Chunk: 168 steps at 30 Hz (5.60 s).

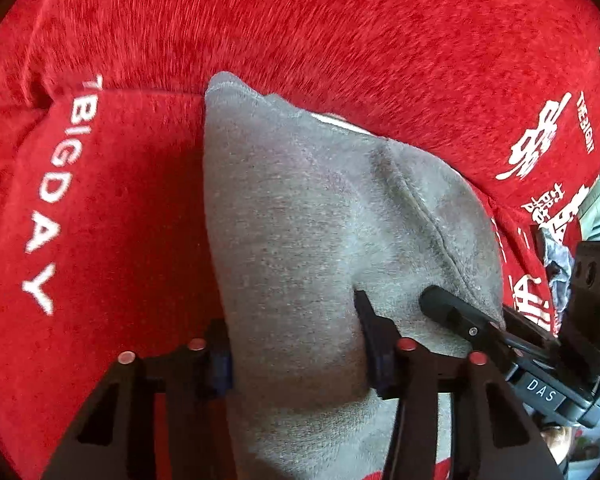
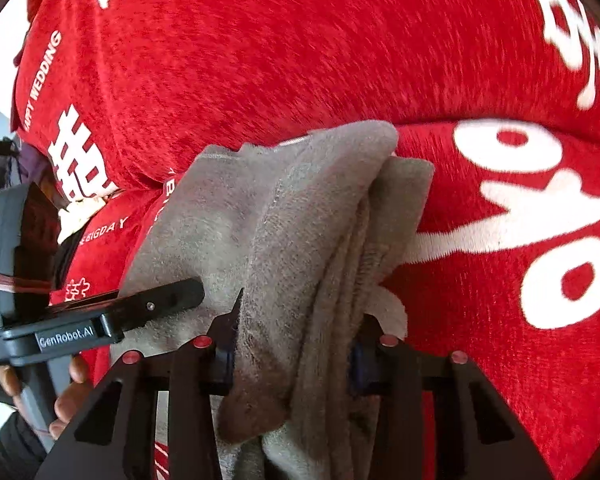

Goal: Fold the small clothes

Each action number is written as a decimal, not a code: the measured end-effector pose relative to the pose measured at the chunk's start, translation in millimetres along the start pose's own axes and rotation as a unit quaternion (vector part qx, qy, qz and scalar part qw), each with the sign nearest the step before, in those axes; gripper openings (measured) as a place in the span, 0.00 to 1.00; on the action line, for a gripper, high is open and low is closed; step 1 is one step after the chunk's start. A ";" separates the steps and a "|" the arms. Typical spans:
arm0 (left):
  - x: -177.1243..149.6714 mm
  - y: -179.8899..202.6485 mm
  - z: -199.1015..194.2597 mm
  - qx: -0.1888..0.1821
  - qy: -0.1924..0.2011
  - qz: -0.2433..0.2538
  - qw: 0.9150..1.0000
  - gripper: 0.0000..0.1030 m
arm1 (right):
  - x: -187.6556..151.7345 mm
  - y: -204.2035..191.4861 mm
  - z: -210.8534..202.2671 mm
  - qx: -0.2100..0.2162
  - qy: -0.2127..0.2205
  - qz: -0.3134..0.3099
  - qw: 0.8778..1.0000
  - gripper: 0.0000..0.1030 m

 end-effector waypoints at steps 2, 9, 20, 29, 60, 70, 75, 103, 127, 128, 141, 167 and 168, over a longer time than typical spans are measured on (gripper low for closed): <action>-2.7 5.0 -13.3 0.019 0.014 0.012 1.000 0.48 | 0.3 -15.7 -7.4 -0.001 0.002 -0.013 1.000 0.42; -14.1 -14.4 -56.3 0.015 0.033 0.010 0.999 0.48 | -6.3 -53.9 -29.0 -0.007 0.012 -0.039 0.999 0.42; -48.6 -33.6 -101.9 0.022 0.052 0.012 0.998 0.48 | -41.6 -116.0 -50.0 -0.015 0.021 -0.066 0.997 0.42; -88.6 -58.1 -126.1 0.025 0.067 0.010 0.997 0.48 | -79.3 -153.4 -59.9 -0.020 0.025 -0.089 0.996 0.42; -207.9 -99.1 -105.2 0.068 0.102 0.025 0.992 0.48 | -198.7 -170.8 -25.3 -0.006 0.019 -0.100 0.995 0.42; -228.4 -114.4 -80.7 0.075 0.131 0.024 0.988 0.70 | -209.0 -128.4 -16.0 0.026 0.010 -0.059 0.998 0.61; -232.9 -121.0 -83.1 0.097 0.156 0.029 0.983 0.88 | -207.1 -110.5 -20.9 0.038 0.014 -0.026 0.999 0.74; -211.5 -155.0 -104.7 0.126 0.149 -0.012 0.981 1.00 | -222.8 -192.8 -63.3 0.009 0.008 -0.214 0.977 0.76; -154.4 -143.4 -62.3 0.142 0.081 -0.026 0.986 1.00 | -106.2 -90.2 -8.1 0.011 -0.003 -0.025 1.000 0.13; -156.7 -144.6 -69.4 0.142 0.087 -0.030 0.986 1.00 | -109.1 -97.0 -17.9 0.005 0.002 -0.030 1.000 0.14; -184.1 -107.1 -102.8 0.147 0.108 0.033 0.983 1.00 | -277.5 -184.3 -75.0 0.083 -0.066 -0.215 0.971 0.65; -135.2 60.8 -41.1 0.195 0.023 0.152 0.969 0.09 | -316.8 -183.8 -57.4 0.077 -0.098 -0.288 0.949 0.06; -135.6 62.5 -38.0 0.197 0.023 0.155 0.968 0.09 | -316.0 -180.8 -56.8 0.077 -0.100 -0.283 0.951 0.06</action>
Point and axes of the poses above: each gripper's, at about its wrist camera, not at the fingertips, and z roughly the way its jaws point, y to its right, x to its top, the point moved 2 cm from there along z, roughly the way its jaws point, and after that the axes turned 13 degrees about x, right-handed, at the moved point
